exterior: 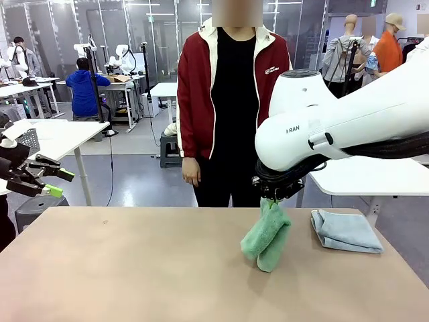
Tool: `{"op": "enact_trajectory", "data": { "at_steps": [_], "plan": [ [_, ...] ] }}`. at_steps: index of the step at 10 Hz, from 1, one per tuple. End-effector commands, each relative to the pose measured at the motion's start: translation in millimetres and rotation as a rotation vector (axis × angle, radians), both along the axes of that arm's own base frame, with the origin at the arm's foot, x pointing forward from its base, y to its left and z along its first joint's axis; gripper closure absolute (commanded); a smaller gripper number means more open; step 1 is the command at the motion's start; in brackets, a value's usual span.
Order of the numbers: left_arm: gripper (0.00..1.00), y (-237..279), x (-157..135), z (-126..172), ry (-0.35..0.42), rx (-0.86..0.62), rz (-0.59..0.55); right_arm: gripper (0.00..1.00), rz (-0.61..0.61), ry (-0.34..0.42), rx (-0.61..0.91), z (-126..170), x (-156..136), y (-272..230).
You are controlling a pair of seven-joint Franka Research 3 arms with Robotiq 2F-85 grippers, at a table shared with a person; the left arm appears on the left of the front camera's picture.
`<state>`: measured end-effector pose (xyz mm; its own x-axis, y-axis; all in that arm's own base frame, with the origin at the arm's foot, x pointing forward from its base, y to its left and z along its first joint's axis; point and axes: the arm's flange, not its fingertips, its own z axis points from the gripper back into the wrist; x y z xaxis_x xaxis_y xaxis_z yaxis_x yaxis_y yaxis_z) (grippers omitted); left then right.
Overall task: Fold the towels and place them in the basket.
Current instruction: Stack the folded Towel with hook on the right side of the table.
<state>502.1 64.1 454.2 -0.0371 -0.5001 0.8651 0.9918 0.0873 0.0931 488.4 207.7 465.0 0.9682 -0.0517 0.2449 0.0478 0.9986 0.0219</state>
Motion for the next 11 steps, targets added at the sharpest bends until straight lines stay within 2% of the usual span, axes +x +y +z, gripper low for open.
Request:
{"op": "enact_trajectory", "data": {
  "at_steps": [1,6,9,11],
  "plan": [
    [0.16,-0.7,-3.7,1.3,-0.003,0.003,-0.005,0.95,-0.001,0.0,0.0,0.0,0.2,-0.5],
    [0.16,-0.7,-3.7,1.3,-0.003,0.003,-0.005,0.95,0.029,-0.012,0.011,23.5,15.8,-77.7],
    [0.16,-0.7,-3.7,1.3,-0.003,0.003,-0.005,0.95,0.041,-0.081,0.059,35.4,26.3,-132.6],
    [0.16,-0.7,-3.7,1.3,-0.003,0.003,-0.005,0.95,0.043,-0.086,0.072,41.0,43.3,-165.6]
  ]
}}
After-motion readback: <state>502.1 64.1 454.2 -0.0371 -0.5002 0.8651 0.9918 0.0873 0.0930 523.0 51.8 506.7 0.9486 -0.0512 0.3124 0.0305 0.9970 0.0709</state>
